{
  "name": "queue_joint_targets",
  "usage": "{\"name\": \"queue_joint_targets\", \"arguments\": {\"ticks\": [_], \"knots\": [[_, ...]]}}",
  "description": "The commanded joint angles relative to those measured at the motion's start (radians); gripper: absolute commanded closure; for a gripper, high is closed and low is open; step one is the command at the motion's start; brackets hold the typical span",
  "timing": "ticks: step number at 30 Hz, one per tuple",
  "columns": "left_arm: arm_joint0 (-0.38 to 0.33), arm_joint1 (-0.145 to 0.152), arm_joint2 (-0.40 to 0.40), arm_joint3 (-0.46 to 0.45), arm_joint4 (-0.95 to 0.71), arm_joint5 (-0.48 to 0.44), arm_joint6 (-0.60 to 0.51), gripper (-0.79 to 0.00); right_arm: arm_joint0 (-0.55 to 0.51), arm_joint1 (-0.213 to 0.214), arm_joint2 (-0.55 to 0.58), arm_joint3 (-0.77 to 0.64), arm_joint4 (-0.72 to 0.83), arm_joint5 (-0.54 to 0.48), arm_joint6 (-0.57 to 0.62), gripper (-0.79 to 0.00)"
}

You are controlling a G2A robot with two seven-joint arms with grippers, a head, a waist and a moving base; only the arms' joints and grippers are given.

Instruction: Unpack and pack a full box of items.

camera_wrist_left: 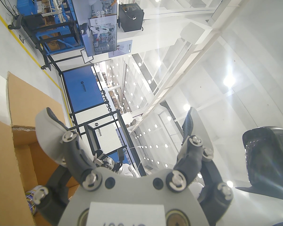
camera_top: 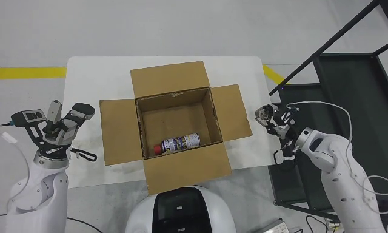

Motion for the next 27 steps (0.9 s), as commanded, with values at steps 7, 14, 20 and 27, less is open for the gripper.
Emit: {"name": "queue_joint_targets", "arguments": {"ticks": [7, 14, 20, 27], "knots": [[0.0, 0.0, 0.0, 0.0, 0.0, 0.0, 0.0, -0.785, 0.033, 0.0, -0.029, -0.006, 0.027, -0.007, 0.04, 0.0], [0.0, 0.0, 0.0, 0.0, 0.0, 0.0, 0.0, -0.785, 0.033, 0.0, -0.029, -0.006, 0.027, -0.007, 0.04, 0.0], [0.0, 0.0, 0.0, 0.0, 0.0, 0.0, 0.0, -0.785, 0.033, 0.0, -0.029, -0.006, 0.027, -0.007, 0.04, 0.0], [0.0, 0.0, 0.0, 0.0, 0.0, 0.0, 0.0, -0.785, 0.045, -0.002, -0.07, -0.046, 0.011, -0.008, 0.051, 0.0]]}}
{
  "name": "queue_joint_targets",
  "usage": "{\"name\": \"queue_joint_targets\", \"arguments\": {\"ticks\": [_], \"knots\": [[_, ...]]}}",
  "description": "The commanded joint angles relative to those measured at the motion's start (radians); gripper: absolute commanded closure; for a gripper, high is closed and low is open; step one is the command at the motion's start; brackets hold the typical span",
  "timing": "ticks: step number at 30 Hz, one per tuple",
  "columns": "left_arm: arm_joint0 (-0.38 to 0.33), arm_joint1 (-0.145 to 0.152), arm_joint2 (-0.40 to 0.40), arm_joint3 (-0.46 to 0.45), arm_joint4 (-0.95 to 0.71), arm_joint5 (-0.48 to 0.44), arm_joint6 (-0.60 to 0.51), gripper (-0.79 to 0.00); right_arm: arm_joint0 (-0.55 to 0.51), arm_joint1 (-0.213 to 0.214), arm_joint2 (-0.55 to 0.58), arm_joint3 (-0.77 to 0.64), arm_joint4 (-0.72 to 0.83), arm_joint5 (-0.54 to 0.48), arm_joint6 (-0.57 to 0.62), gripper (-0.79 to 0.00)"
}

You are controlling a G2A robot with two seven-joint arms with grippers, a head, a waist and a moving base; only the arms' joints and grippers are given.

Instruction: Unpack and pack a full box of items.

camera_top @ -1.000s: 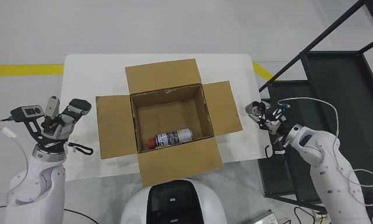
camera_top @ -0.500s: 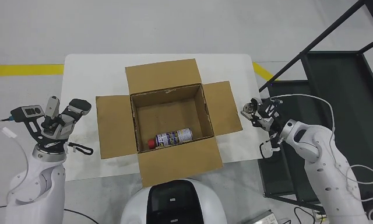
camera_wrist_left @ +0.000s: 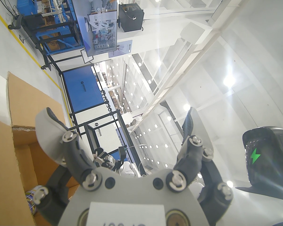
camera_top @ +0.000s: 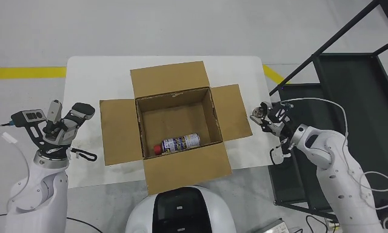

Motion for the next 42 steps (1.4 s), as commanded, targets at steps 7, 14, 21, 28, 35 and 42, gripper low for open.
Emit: {"name": "queue_joint_targets", "arguments": {"ticks": [7, 14, 21, 28, 35, 42], "knots": [[0.0, 0.0, 0.0, 0.0, 0.0, 0.0, 0.0, -0.785, 0.131, -0.011, -0.201, -0.074, -0.06, -0.044, 0.066, 0.0], [0.0, 0.0, 0.0, 0.0, 0.0, 0.0, 0.0, -0.785, 0.281, -0.032, -0.383, -0.082, -0.07, -0.035, 0.137, 0.0], [0.0, 0.0, 0.0, 0.0, 0.0, 0.0, 0.0, -0.785, 0.383, -0.052, -0.496, -0.025, -0.063, -0.016, 0.171, 0.0], [0.0, 0.0, 0.0, 0.0, 0.0, 0.0, 0.0, -0.785, 0.383, -0.052, -0.496, -0.025, -0.063, -0.016, 0.171, 0.0], [0.0, 0.0, 0.0, 0.0, 0.0, 0.0, 0.0, -0.785, 0.378, -0.053, -0.499, -0.025, -0.07, 0.006, 0.17, 0.0], [0.0, 0.0, 0.0, 0.0, 0.0, 0.0, 0.0, -0.785, 0.522, -0.08, -0.648, 0.009, -0.157, -0.001, 0.26, 0.0]]}}
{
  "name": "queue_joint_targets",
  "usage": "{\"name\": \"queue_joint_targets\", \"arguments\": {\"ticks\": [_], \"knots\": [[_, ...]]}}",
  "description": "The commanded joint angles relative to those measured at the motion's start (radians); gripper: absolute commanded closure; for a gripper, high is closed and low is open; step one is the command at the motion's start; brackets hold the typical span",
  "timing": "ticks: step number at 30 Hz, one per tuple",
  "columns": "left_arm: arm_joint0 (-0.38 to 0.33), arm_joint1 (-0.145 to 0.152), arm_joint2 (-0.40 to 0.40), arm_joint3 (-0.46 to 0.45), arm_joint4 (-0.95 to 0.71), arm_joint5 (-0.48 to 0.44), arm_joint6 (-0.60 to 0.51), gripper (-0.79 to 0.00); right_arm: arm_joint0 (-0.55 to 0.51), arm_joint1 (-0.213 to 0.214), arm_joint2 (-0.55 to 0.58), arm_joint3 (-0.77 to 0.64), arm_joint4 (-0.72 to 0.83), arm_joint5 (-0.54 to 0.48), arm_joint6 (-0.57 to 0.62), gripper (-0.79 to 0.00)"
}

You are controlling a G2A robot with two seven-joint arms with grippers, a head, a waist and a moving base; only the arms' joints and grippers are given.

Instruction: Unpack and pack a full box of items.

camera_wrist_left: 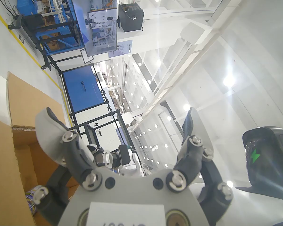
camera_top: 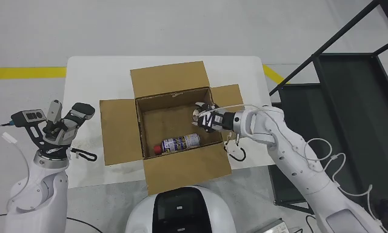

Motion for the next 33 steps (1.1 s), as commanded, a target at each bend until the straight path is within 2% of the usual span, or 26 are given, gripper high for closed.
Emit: {"name": "queue_joint_targets", "arguments": {"ticks": [1, 6, 10, 13, 26, 33], "knots": [[0.0, 0.0, 0.0, 0.0, 0.0, 0.0, 0.0, -0.785, 0.064, -0.015, -0.071, 0.025, -0.042, 0.0, 0.027, 0.0], [0.0, 0.0, 0.0, 0.0, 0.0, 0.0, 0.0, -0.785, 0.185, -0.055, -0.191, 0.153, -0.033, 0.01, 0.037, 0.0], [0.0, 0.0, 0.0, 0.0, 0.0, 0.0, 0.0, -0.785, 0.237, -0.08, -0.252, 0.221, -0.026, 0.026, 0.021, 0.0], [0.0, 0.0, 0.0, 0.0, 0.0, 0.0, 0.0, -0.785, 0.26, -0.093, -0.279, 0.264, -0.035, 0.038, 0.01, 0.0], [0.0, 0.0, 0.0, 0.0, 0.0, 0.0, 0.0, -0.785, 0.25, -0.095, -0.287, 0.282, -0.043, 0.049, 0.018, 0.0], [0.0, 0.0, 0.0, 0.0, 0.0, 0.0, 0.0, -0.785, 0.336, -0.142, -0.379, 0.414, 0.011, 0.012, 0.057, 0.0]]}}
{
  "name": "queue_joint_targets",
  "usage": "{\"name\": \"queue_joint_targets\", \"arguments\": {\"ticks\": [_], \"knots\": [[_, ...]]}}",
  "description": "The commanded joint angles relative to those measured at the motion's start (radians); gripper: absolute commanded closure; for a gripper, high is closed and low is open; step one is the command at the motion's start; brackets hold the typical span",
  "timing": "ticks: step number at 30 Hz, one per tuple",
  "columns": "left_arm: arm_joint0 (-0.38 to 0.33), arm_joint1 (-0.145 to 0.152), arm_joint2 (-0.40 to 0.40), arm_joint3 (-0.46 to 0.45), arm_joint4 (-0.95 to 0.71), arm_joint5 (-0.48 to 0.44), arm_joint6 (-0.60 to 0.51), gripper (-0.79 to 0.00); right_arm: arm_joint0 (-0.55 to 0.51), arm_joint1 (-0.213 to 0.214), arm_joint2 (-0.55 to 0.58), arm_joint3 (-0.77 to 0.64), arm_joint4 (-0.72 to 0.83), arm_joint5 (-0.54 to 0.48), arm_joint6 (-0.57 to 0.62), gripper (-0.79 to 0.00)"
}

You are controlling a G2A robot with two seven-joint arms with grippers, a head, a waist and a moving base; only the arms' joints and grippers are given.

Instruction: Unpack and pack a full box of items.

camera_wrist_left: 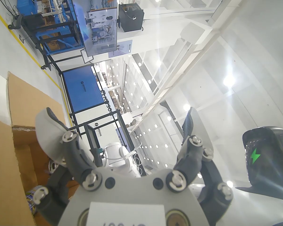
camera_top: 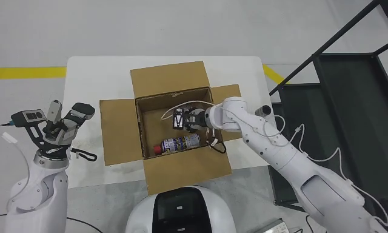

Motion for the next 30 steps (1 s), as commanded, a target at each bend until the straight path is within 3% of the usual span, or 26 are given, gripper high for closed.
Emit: {"name": "queue_joint_targets", "arguments": {"ticks": [1, 13, 14, 17, 18, 19, 20, 30], "knots": [[0.0, 0.0, 0.0, 0.0, 0.0, 0.0, 0.0, -0.785, 0.029, -0.017, -0.028, 0.053, 0.015, 0.007, 0.004, 0.0], [0.0, 0.0, 0.0, 0.0, 0.0, 0.0, 0.0, -0.785, 0.128, -0.1, -0.141, 0.267, 0.04, 0.009, 0.001, -0.003], [0.0, 0.0, 0.0, 0.0, 0.0, 0.0, 0.0, -0.785, 0.131, -0.104, -0.146, 0.279, 0.037, 0.008, 0.001, -0.139], [0.0, 0.0, 0.0, 0.0, 0.0, 0.0, 0.0, -0.785, 0.138, -0.115, -0.158, 0.308, 0.029, 0.004, 0.0, -0.277], [0.0, 0.0, 0.0, 0.0, 0.0, 0.0, 0.0, -0.785, 0.14, -0.117, -0.16, 0.317, 0.028, 0.001, -0.002, -0.431], [0.0, 0.0, 0.0, 0.0, 0.0, 0.0, 0.0, -0.785, 0.141, -0.119, -0.161, 0.323, 0.025, 0.0, -0.004, -0.69], [0.0, 0.0, 0.0, 0.0, 0.0, 0.0, 0.0, -0.785, 0.142, -0.121, -0.162, 0.33, 0.024, -0.002, -0.007, -0.785], [0.0, 0.0, 0.0, 0.0, 0.0, 0.0, 0.0, -0.785, 0.124, -0.103, -0.127, 0.285, -0.006, -0.08, -0.066, -0.785]]}}
